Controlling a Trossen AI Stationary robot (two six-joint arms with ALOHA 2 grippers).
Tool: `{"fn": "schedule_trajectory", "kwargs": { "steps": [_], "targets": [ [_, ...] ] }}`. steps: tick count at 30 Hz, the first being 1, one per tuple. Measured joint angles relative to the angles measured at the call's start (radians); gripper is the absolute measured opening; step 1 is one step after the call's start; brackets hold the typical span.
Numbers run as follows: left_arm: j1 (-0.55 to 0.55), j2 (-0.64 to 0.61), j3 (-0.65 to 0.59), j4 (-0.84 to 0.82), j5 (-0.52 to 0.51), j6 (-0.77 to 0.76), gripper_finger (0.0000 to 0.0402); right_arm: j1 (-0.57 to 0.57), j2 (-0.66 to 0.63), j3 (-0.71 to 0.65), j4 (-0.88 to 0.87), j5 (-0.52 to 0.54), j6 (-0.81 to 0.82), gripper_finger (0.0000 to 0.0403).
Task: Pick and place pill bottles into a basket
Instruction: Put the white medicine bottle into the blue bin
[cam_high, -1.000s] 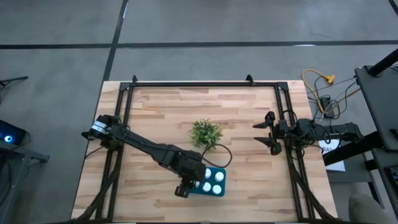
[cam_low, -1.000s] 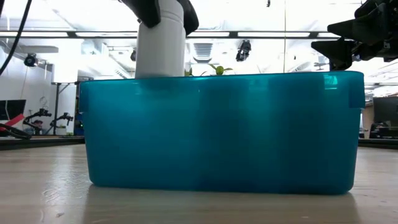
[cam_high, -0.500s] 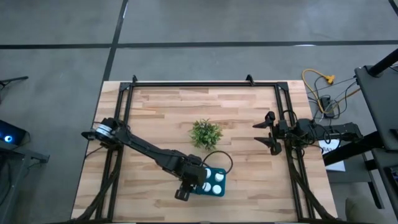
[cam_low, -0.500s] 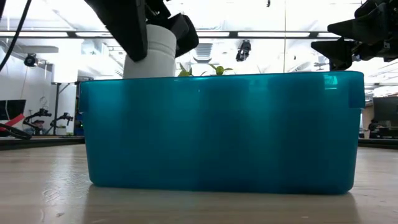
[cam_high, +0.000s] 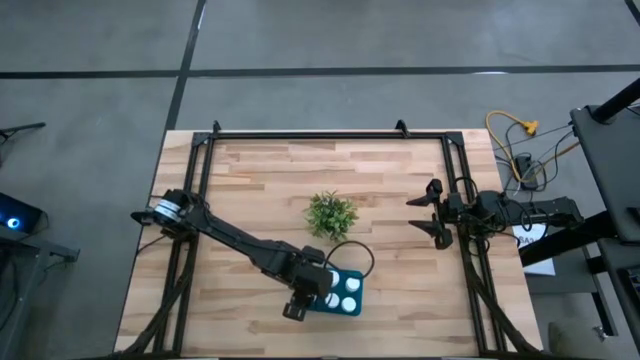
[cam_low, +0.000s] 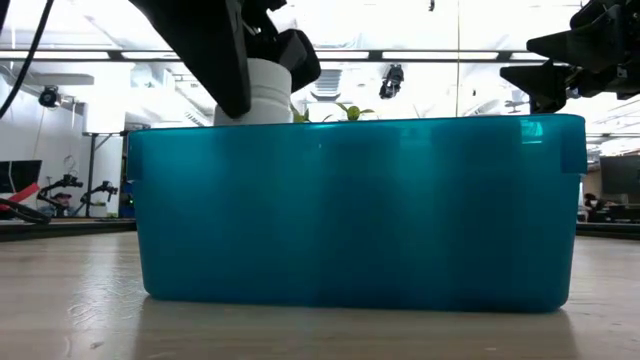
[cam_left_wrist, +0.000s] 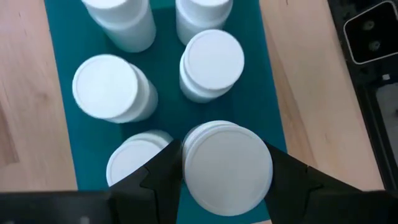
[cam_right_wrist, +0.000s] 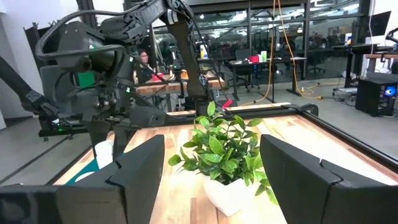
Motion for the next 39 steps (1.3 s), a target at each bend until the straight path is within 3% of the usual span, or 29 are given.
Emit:
{"fn": "schedule_trajectory", "kwargs": {
  "steps": [39],
  "targets": [
    [0.009,0.0,-0.147,0.191,0.019,-0.028,0.0159,0.0,0.0,0.0,0.0,-0.001,0.0,0.0252]
  ]
}}
